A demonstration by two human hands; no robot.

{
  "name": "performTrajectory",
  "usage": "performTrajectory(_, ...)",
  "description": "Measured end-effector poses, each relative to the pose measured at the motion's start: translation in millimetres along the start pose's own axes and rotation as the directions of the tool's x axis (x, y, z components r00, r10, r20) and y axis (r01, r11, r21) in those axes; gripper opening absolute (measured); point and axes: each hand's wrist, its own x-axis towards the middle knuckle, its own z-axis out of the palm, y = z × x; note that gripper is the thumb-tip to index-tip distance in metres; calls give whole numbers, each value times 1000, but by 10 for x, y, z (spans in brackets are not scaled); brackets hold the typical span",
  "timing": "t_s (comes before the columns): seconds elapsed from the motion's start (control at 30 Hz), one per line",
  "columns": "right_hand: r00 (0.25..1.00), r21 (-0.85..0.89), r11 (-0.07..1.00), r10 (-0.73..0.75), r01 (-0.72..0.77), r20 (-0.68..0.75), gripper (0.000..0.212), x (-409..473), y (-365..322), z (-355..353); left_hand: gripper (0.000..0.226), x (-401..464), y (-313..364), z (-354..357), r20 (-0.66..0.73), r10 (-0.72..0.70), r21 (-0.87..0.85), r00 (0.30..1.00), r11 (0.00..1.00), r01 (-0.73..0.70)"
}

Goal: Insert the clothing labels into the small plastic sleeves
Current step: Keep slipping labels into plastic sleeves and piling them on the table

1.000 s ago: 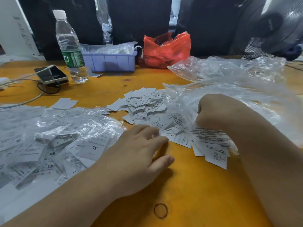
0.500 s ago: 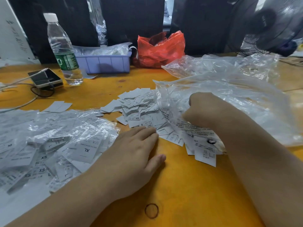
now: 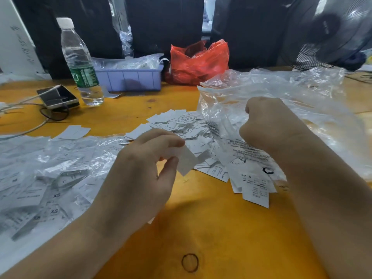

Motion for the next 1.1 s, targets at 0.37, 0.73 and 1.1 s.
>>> performTrajectory(0.37, 979, 25, 994, -104, 110, -177, 33, -106, -101, -87, 38, 6, 14, -28, 28, -8, -18, 1000, 1000, 8)
performTrajectory(0.73, 891, 922, 361, -453, 140, 42, 47, -278, -339, -114, 38, 35, -28, -56, -20, -82, -115, 996, 990, 79)
performTrajectory(1.1, 832, 970, 134, -498, -205, 244, 38, -337, -438, 57, 43, 63, -30, -166, -5, -187, -230, 982, 956, 181)
